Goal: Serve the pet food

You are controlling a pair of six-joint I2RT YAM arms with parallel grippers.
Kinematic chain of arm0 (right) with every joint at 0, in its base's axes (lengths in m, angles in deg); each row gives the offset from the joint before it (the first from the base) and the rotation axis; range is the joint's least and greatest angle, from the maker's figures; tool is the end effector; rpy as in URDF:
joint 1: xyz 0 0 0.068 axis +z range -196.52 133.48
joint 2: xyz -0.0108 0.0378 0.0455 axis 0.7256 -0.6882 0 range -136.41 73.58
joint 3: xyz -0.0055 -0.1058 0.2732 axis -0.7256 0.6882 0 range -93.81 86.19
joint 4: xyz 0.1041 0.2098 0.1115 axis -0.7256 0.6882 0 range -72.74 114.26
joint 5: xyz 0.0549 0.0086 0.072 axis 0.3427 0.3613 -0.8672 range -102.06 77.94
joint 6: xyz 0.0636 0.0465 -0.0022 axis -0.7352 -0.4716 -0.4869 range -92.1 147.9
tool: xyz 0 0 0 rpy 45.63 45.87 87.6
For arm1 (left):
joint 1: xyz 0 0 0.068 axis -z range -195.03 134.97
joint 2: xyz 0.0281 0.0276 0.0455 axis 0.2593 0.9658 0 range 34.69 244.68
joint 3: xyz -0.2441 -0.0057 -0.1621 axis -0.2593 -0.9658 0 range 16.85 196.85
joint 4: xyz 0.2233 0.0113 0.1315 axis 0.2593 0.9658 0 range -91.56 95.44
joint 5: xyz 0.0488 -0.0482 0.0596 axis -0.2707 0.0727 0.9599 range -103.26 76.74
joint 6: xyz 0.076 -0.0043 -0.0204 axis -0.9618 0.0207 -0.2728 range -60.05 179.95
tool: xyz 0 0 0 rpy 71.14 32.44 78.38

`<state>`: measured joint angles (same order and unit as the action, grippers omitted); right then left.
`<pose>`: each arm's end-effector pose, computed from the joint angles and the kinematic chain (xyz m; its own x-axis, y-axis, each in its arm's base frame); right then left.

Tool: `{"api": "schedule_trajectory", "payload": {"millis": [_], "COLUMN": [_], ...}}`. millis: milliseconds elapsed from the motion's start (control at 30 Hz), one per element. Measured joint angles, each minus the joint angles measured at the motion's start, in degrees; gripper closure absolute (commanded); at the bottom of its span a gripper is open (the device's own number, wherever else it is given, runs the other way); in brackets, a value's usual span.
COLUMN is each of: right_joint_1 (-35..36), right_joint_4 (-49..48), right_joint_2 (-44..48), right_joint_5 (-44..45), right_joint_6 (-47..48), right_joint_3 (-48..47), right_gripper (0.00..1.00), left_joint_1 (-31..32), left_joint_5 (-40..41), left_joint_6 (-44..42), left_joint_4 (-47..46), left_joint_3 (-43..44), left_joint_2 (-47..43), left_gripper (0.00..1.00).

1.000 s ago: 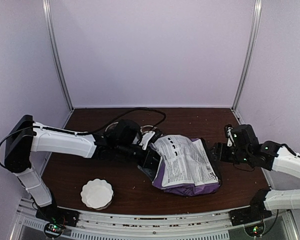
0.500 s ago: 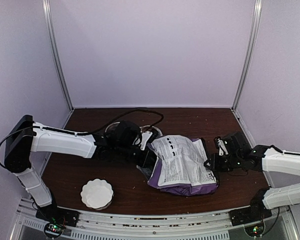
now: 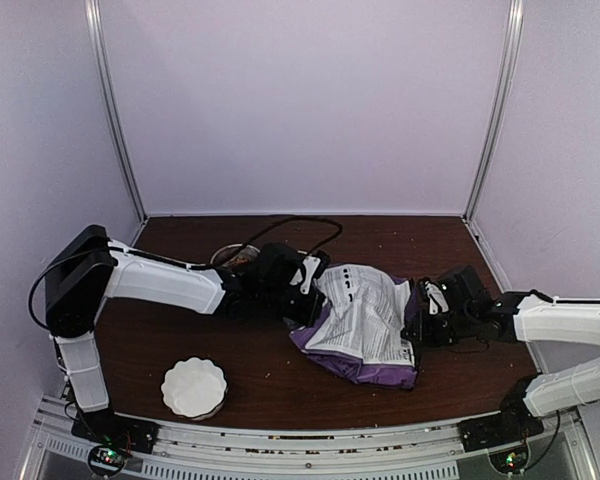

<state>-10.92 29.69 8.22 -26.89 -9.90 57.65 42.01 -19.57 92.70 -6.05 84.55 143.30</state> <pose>0.1709 0.1435 0.1693 -0.9149 0.0737 -0.3969 -0.1744 0.8146 0.5532 0.2372 -0.3793 0.1860 -0.7489 0.1664 -0.6414 0.5670 0.6619 -0.4903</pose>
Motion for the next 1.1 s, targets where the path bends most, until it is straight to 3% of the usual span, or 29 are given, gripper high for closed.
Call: {"api": "schedule_trajectory", "payload": {"millis": [533,1100], "right_joint_1": [0.7,1.7], "right_joint_4": [-2.4,-0.4], "right_joint_2": [-4.3,-2.4], "right_joint_5": [-0.1,1.4], "right_joint_6": [-0.6,-1.2], "right_joint_3": [0.0,-0.1], "right_gripper": [0.96,1.0], "left_joint_1": [-0.7,-0.7], "left_joint_5": [-10.8,-16.4], "left_joint_6": [1.6,6.3], "left_joint_4": [-10.9,-18.4], "left_joint_3": [5.0,2.0], "left_joint_2": [9.4,5.5], "left_gripper": [1.0,1.0]}}
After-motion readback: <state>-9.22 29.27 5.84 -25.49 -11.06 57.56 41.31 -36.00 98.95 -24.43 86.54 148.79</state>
